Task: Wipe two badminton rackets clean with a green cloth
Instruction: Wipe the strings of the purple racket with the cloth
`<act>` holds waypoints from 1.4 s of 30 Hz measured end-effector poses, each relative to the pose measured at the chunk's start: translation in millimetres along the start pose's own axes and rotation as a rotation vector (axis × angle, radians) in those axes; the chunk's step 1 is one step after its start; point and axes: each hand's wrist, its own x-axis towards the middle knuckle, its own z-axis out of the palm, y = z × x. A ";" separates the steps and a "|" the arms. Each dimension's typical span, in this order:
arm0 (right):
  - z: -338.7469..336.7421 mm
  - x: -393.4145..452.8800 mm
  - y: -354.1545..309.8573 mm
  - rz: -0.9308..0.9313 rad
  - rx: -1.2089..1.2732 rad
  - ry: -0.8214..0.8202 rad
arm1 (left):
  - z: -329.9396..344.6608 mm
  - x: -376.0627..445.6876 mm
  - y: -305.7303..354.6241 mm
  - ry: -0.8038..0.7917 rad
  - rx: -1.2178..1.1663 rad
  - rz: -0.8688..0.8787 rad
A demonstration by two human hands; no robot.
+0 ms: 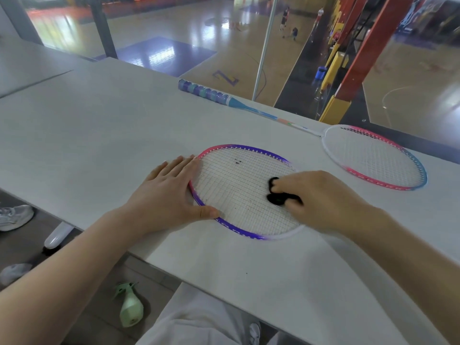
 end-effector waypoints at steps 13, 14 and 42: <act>10.3 1.2 -7.9 0.027 -0.057 0.051 | -2.2 0.8 2.1 -0.044 0.016 -0.006; 10.9 12.0 -11.0 0.003 -0.055 0.026 | -2.4 0.7 1.7 -0.042 0.019 -0.004; -6.8 -15.7 6.6 0.058 -0.047 -0.035 | -2.5 -0.1 3.5 -0.035 0.008 -0.011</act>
